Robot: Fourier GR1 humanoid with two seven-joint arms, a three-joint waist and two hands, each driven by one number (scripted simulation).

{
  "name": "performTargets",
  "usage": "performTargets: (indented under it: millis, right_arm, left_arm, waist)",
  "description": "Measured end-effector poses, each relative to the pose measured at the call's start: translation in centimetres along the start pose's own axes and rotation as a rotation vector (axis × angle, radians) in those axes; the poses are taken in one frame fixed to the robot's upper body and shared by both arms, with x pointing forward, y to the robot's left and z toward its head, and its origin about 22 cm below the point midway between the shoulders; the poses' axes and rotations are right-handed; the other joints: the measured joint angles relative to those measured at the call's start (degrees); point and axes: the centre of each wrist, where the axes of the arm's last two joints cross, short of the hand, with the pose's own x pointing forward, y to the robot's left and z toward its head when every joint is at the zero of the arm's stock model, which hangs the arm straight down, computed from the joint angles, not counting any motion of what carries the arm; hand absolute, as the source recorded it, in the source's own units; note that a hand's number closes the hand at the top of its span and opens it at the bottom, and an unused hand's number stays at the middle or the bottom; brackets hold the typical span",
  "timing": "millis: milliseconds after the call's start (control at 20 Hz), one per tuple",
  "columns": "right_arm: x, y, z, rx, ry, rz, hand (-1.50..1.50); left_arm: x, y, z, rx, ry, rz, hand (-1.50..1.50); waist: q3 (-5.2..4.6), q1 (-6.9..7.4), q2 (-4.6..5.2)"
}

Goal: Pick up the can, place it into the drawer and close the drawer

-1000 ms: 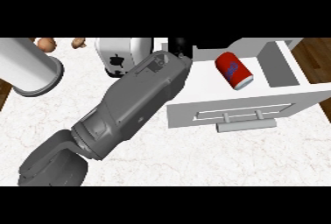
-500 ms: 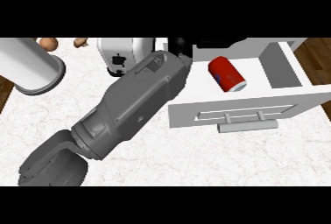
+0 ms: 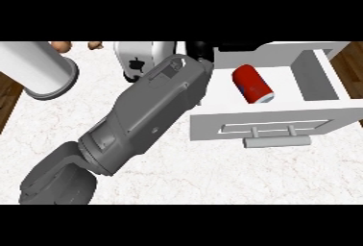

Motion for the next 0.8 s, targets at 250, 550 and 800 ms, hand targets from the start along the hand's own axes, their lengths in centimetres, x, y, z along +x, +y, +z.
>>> performTargets:
  millis: [250,550,800]
  right_arm:
    - [-0.4,2.4,-2.6,0.04,-0.009,0.113,-1.5]
    - [-1.3,6.0,-6.4,0.065,-0.028,0.237,-1.5]
    - [-3.2,9.2,-9.7,0.106,-0.04,0.346,-1.5]
  left_arm:
    - [0.7,-0.3,-0.1,0.002,0.014,0.026,-1.5]
    - [1.1,-0.5,-0.1,-0.002,0.03,0.021,-1.5]
    - [1.5,0.1,-0.3,0.009,0.044,0.017,-1.5]
  waist:
    - [-0.03,1.31,-0.14]
    - [-0.05,2.69,-0.53]
    - [-0.06,3.59,-0.77]
